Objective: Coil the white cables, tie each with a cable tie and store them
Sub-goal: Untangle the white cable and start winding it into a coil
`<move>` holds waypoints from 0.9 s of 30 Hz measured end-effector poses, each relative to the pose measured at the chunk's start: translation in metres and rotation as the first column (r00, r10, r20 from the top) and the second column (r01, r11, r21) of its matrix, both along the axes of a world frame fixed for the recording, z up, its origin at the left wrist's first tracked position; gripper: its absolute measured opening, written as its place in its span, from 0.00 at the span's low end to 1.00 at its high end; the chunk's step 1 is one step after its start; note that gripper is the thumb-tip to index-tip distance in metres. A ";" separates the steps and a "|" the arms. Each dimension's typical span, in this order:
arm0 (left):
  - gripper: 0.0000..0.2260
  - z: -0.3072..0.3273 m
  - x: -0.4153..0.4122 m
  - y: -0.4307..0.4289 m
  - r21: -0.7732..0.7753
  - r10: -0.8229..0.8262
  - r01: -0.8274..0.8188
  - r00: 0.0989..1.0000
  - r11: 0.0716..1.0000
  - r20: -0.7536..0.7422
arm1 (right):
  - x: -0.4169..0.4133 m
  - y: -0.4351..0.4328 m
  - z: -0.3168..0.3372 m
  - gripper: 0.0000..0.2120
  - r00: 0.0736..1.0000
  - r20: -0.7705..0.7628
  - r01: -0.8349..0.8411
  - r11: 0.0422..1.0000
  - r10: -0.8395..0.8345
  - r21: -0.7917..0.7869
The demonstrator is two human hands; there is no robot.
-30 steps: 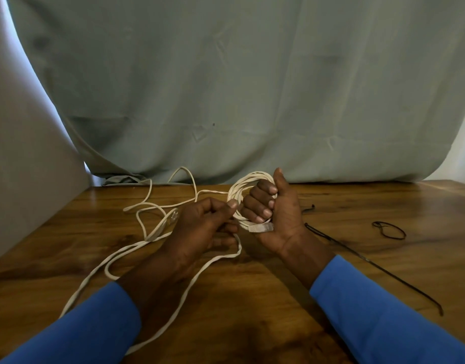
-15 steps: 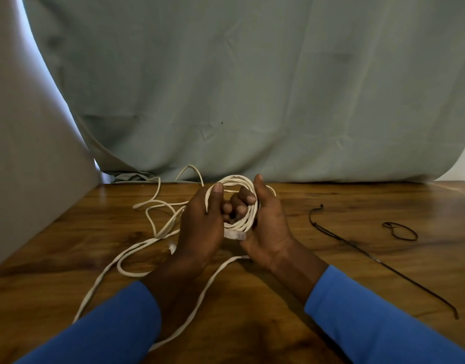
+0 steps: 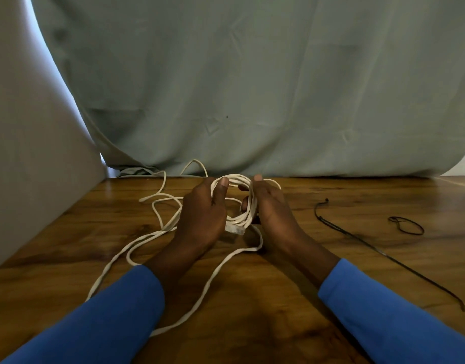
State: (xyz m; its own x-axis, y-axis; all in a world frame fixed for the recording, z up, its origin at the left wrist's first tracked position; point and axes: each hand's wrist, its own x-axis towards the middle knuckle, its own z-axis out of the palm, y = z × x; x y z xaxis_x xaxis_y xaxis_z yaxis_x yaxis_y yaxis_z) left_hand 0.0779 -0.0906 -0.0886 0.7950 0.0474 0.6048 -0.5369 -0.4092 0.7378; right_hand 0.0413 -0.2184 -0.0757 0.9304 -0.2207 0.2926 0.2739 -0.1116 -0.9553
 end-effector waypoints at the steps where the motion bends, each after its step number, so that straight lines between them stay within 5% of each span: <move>1: 0.15 0.000 0.000 -0.001 -0.001 0.027 -0.027 1.000 1.000 0.015 | 0.003 0.005 -0.006 0.17 1.000 0.008 -0.003 1.000 0.003 -0.026; 3: 0.16 -0.001 -0.004 -0.004 0.003 0.092 -0.092 0.993 0.996 0.074 | 0.007 0.020 -0.023 0.16 1.000 0.025 0.013 1.000 -0.013 -0.010; 6: 0.15 -0.001 -0.016 -0.011 -0.014 0.134 -0.133 0.979 0.991 0.154 | 0.012 0.041 -0.036 0.29 0.994 -0.001 0.101 0.951 -0.105 0.293; 8: 0.12 0.001 -0.023 -0.017 -0.035 0.134 -0.130 0.977 0.991 0.168 | 0.012 0.044 -0.034 0.28 0.985 0.033 0.145 0.918 -0.169 0.369; 13: 0.11 0.006 -0.036 -0.032 -0.145 0.007 0.016 0.987 0.989 0.158 | -0.006 0.030 -0.019 0.17 0.913 0.223 0.286 0.926 -0.342 0.247; 16: 0.11 0.008 -0.043 -0.038 -0.163 -0.067 0.094 0.985 0.982 0.162 | -0.013 0.018 -0.012 0.19 0.864 0.314 0.356 0.918 -0.394 0.174; 21: 0.19 0.003 -0.065 -0.051 -0.158 -0.108 0.121 0.990 0.980 0.090 | -0.027 0.010 -0.014 0.32 0.888 0.189 0.337 0.874 -0.418 0.350; 27: 0.19 0.011 -0.077 -0.059 -0.136 -0.399 0.390 0.916 0.911 -0.048 | -0.041 -0.045 0.000 0.24 0.835 0.251 0.448 0.869 -0.490 0.210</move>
